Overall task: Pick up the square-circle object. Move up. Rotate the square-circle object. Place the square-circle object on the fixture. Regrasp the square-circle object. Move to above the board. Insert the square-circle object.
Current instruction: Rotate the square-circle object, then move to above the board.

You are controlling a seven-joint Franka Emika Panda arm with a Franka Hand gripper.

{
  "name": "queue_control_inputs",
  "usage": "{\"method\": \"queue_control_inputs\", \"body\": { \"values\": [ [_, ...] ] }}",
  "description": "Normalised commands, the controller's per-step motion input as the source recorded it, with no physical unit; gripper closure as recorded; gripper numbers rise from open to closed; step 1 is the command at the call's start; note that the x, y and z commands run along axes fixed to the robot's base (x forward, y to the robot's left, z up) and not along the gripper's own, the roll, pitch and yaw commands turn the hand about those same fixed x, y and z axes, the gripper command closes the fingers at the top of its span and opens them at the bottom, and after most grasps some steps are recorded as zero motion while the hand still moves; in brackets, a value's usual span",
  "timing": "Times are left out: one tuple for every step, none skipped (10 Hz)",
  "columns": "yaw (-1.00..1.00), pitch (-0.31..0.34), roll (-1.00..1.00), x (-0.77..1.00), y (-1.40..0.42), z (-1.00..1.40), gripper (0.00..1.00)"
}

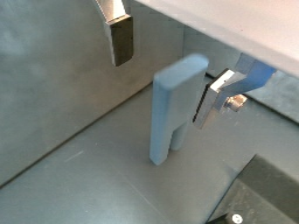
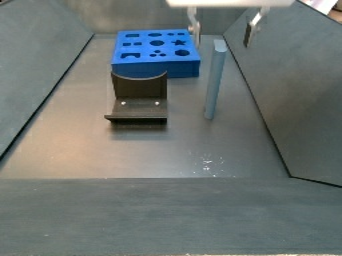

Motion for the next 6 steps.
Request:
{"method": "queue_control_inputs", "body": {
  "values": [
    [0.05, -0.045, -0.09, 0.02, -0.01, -0.53, 0.00],
    [0.05, -0.051, -0.09, 0.02, -0.01, -0.43, 0.00],
    [0.05, -0.057, -0.10, 0.02, -0.01, -0.23, 0.00],
    [0.05, -0.057, -0.10, 0.00, 0.00, 0.00, 1.00],
    [0.07, -0.013, -0.18, 0.07, -0.23, 1.00, 1.00],
    [0.07, 0.005, -0.18, 0.06, -0.23, 1.00, 1.00]
  ]
}}
